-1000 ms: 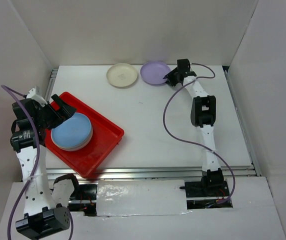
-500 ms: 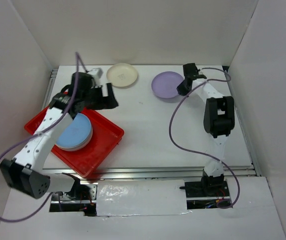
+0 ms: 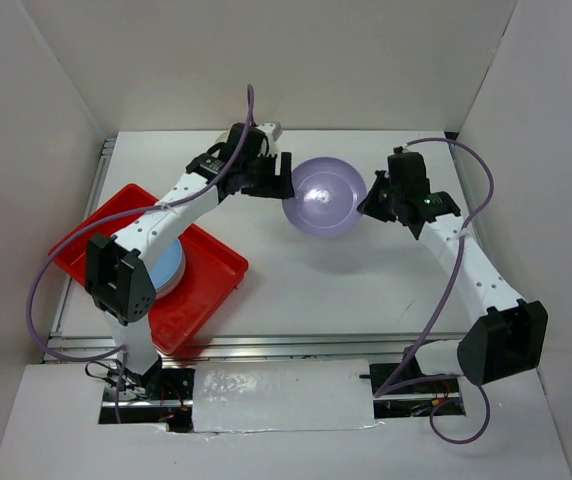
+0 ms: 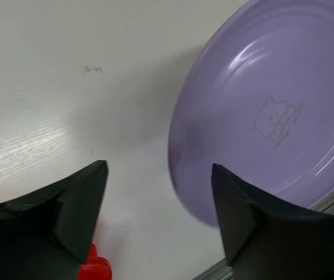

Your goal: Place the plates into the plastic bin on the countertop

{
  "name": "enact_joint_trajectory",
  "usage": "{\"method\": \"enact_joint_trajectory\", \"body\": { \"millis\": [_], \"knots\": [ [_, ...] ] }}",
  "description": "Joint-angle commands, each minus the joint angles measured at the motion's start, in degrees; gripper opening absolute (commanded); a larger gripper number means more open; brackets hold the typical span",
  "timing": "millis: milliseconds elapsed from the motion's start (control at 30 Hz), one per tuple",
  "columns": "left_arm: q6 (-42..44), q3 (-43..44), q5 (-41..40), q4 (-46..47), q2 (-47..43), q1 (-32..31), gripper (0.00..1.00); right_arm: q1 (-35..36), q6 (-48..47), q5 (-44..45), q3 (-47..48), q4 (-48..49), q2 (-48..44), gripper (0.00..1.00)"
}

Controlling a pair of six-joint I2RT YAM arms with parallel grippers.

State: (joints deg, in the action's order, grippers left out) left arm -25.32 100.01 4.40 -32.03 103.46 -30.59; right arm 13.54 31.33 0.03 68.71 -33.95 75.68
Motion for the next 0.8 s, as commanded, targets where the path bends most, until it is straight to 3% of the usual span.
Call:
{"method": "enact_joint_trajectory", "body": {
  "millis": [0, 67, 133, 167, 200, 267, 300, 367, 400, 467, 500, 567, 600, 633, 700, 767],
  "knots": [
    [0.9, 0.6, 0.6, 3.6, -0.4, -1.5, 0.79, 1.4, -1.9, -9.9, -1.1, 1.8, -3.0, 0.00],
    [0.4, 0.2, -1.1, 2.7, -0.1, -2.1, 0.65, 2.9, -1.2, -9.4, -2.1, 1.5, -4.9, 0.00],
    [0.1, -0.7, -2.6, 2.4, -0.4, -3.0, 0.32, 3.7, -0.5, -9.0, -3.0, 1.7, -6.5, 0.00],
    [0.0, -1.1, -3.6, 2.2, -0.6, -3.2, 0.00, 3.9, -0.5, -9.7, -3.7, 1.8, -6.9, 0.00],
    [-0.1, -1.2, -4.1, 2.0, -0.9, -3.6, 0.00, 3.9, -0.4, -10.1, -4.1, 1.9, -7.2, 0.00],
    [-0.7, -1.9, -6.9, 1.6, -2.2, -4.0, 0.00, 3.8, -0.1, -11.5, -5.5, 2.7, -8.4, 0.11],
    [-1.1, -2.4, -7.9, 1.3, -2.7, -3.5, 0.00, 3.3, 0.0, -12.2, -6.2, 3.8, -8.9, 0.30],
    [-4.0, -4.1, -9.0, 0.7, -5.1, -1.6, 0.00, 2.1, 0.7, -13.5, -8.4, 4.8, -10.6, 0.92],
    [-5.9, -5.0, -11.2, -1.9, -6.1, 1.7, 0.00, 0.6, 1.0, -13.0, -9.2, 5.2, -11.7, 1.00],
    [-13.3, -10.8, -13.8, -4.0, -11.8, 6.6, 0.00, -1.4, 1.2, -13.0, -12.5, 6.1, -12.7, 1.00],
    [-15.5, -14.4, -13.9, -4.1, -14.9, 12.8, 0.00, -3.1, 1.1, -13.6, -13.9, 7.1, -13.4, 1.00],
    [-20.3, -27.8, -10.8, 0.1, -26.2, 20.5, 0.00, -3.7, 0.4, -16.0, -17.2, 7.7, -13.4, 1.00],
    [-21.3, -32.1, -7.5, 1.3, -33.5, 28.8, 0.00, -4.7, 0.2, -16.7, -18.1, 9.5, -12.8, 1.00],
    [-22.0, -38.3, -5.7, 2.5, -36.8, 33.4, 0.00, -4.8, -0.1, -17.2, -19.4, 9.9, -12.1, 1.00],
    [-21.7, -42.2, -3.3, 1.1, -41.7, 44.2, 0.00, -4.7, -0.4, -18.5, -20.1, 10.9, -10.3, 1.00],
    [-20.2, -45.2, -0.9, -1.5, -46.6, 49.3, 0.00, -3.8, -0.4, -18.7, -20.7, 11.6, -9.4, 1.00]
  ]
}}
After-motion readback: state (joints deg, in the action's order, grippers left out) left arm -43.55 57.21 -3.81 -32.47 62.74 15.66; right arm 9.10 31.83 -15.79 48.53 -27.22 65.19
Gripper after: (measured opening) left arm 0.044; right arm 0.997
